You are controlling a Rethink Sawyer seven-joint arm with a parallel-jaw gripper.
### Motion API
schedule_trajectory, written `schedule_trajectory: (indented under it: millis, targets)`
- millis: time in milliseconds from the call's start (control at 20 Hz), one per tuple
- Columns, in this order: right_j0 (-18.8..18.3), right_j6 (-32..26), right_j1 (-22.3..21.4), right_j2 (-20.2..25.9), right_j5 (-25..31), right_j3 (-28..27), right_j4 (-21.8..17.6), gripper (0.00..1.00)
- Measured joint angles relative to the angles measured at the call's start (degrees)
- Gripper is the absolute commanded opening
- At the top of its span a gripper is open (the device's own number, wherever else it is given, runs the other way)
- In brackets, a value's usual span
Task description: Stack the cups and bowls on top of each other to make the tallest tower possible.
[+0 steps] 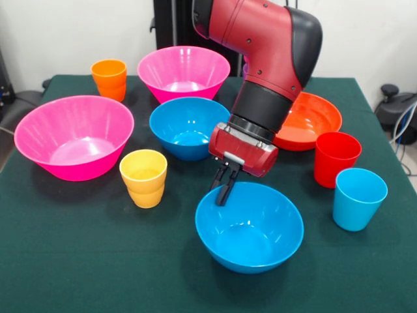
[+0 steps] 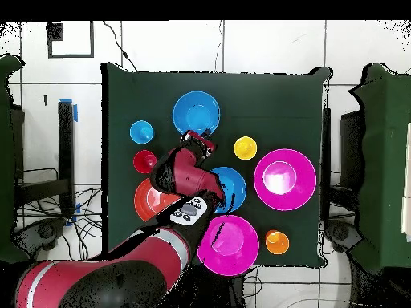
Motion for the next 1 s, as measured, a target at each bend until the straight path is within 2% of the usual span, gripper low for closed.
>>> schedule_trajectory:
  millis: [1000]
  targets:
    - [-0.34,0.32,-0.03,-0.01,-0.10,1.26,0.02,0.00]
